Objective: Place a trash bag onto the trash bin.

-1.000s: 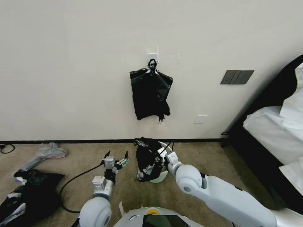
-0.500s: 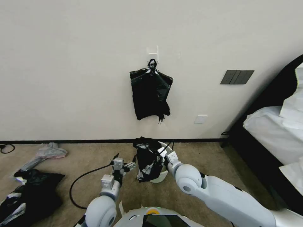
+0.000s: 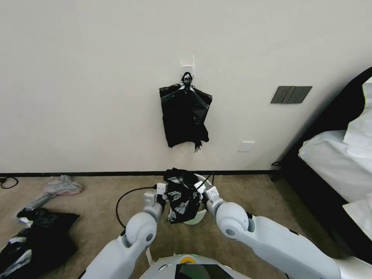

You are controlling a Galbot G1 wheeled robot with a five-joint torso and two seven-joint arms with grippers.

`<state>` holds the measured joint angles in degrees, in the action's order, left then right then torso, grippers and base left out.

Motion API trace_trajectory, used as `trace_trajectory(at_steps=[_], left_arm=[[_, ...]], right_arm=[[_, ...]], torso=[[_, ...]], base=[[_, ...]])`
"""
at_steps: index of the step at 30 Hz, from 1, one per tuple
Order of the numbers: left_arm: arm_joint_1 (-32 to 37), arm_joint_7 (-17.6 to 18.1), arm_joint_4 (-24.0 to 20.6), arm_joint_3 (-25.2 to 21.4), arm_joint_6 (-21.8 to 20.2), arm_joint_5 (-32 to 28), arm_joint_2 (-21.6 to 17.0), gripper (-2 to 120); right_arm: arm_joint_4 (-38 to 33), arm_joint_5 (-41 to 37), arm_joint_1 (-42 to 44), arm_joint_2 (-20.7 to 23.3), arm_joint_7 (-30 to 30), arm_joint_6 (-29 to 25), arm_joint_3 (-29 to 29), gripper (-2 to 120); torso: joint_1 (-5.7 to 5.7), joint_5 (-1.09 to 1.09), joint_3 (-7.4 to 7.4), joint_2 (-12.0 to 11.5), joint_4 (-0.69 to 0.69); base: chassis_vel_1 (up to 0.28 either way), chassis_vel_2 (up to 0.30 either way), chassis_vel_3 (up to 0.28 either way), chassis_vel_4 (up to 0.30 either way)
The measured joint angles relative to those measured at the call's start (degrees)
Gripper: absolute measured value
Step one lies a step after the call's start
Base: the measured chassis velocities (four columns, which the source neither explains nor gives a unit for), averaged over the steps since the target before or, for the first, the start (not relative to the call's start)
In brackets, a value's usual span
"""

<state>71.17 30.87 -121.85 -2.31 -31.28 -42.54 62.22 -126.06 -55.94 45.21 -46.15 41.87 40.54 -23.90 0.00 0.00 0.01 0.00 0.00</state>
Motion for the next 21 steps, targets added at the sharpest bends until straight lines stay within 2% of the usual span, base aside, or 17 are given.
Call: trace_trajectory(at_steps=[2,5,10,13,15,18,21], left_arm=[[-1.19,1.11,1.16,0.71,-1.09,-0.78,0.42,100],[-3.95,5.10,3.48,2.49,-4.06,-3.86,1.94,100],[-6.49,8.40,5.60,3.44,-5.87,-6.83,3.59,100],[-9.52,12.08,7.93,4.23,-7.39,-10.77,5.04,100],[-10.15,12.67,8.42,4.39,-7.69,-11.26,5.25,100],[-11.65,13.49,9.86,4.83,-8.46,-12.07,5.47,97],[-13.13,14.01,11.54,5.35,-9.03,-13.06,5.72,82]], right_arm=[[0.01,-0.06,-0.02,0.03,0.00,0.00,0.08,0],[0.15,-0.17,-0.02,0.01,-0.01,-0.01,0.24,0],[0.30,-0.22,0.05,-0.08,-0.02,-0.01,0.41,0],[0.47,-0.23,0.13,-0.10,-0.04,-0.01,0.52,0],[0.47,-0.23,0.14,-0.10,-0.04,-0.01,0.54,0],[0.48,-0.23,0.18,-0.10,-0.05,-0.01,0.60,0],[0.44,-0.24,0.29,-0.01,-0.05,-0.01,0.75,0]], torso=[[0.00,0.00,0.00,0.00,0.01],[0.00,0.00,0.00,0.00,0.00],[0.00,0.00,0.00,0.00,0.00],[0.00,0.00,0.00,0.00,-0.01],[0.00,0.00,0.00,0.00,0.00],[0.00,0.01,0.00,0.00,0.00],[0.00,0.00,0.00,0.00,0.00]], base=[[0.000,0.000,0.000,0.000],[0.000,0.000,0.000,0.000],[0.000,0.000,0.000,0.000],[0.000,0.000,0.000,0.000],[0.000,0.000,0.000,0.000],[0.000,0.000,0.000,0.000],[0.000,0.000,0.000,0.000]])
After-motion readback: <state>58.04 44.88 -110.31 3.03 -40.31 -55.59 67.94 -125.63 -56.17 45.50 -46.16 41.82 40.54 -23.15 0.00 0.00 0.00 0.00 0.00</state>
